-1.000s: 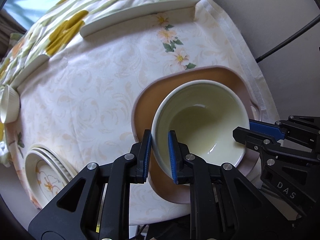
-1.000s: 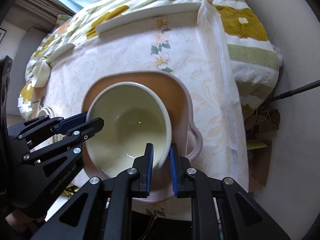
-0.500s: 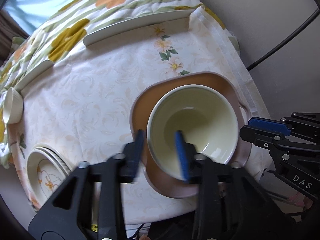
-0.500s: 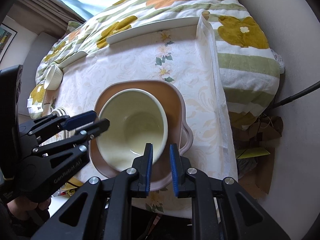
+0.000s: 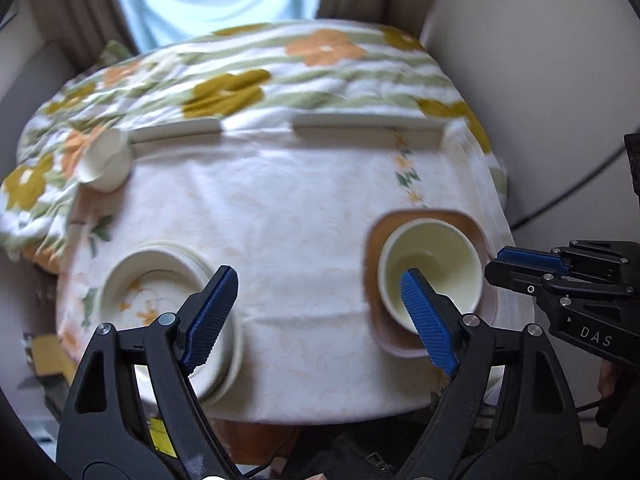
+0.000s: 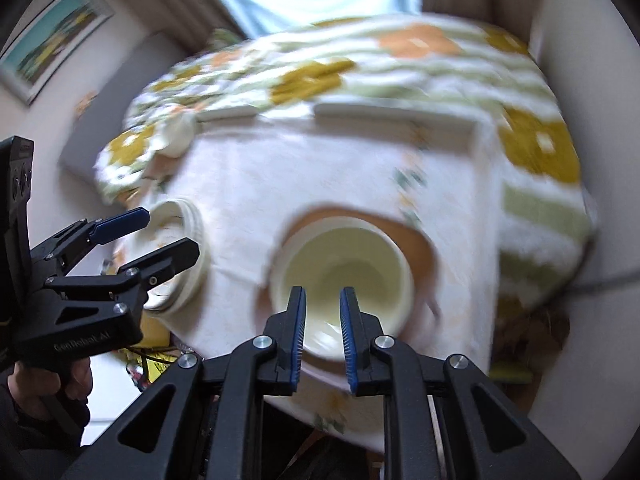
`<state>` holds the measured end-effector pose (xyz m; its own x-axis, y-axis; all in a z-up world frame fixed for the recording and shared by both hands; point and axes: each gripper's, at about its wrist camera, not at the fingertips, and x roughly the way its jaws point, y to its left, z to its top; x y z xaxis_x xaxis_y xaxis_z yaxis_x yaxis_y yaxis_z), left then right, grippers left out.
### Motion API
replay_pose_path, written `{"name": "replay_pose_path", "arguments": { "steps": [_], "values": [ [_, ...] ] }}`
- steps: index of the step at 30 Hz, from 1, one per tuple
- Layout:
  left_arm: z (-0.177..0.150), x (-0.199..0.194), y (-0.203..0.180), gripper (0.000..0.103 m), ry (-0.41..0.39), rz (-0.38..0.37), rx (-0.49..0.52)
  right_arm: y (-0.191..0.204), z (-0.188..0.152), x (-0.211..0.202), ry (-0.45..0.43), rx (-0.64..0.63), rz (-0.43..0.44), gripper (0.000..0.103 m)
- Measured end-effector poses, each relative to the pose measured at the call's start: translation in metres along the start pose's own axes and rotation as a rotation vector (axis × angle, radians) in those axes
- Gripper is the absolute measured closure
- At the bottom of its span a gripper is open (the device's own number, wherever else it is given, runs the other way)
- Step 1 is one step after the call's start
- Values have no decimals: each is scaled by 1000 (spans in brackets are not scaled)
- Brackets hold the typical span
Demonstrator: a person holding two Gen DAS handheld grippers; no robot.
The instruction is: Organize plates and bowls
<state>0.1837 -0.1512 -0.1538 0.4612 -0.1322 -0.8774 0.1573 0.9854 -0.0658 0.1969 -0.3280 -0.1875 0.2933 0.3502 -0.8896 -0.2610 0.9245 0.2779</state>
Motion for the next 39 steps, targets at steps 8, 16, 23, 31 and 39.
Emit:
{"name": "replay_pose_path", "arguments": {
  "steps": [8, 16, 23, 31, 39],
  "values": [
    [6, -45, 93, 5, -162, 197, -228, 71, 63, 4, -117, -195, 100, 3],
    [19, -30, 207, 5, -141, 214, -386, 156, 142, 49, -112, -366, 162, 3],
    [38, 7, 302, 5, -133, 188, -536, 202, 211, 112, -92, -360, 174, 3],
    [66, 103, 374, 41, -46, 75, -632, 218, 270, 236, 82, -222, 247, 14],
    [77, 173, 405, 70, 19, 25, -651, 229, 277, 318, 183, -137, 292, 48]
  ]
}}
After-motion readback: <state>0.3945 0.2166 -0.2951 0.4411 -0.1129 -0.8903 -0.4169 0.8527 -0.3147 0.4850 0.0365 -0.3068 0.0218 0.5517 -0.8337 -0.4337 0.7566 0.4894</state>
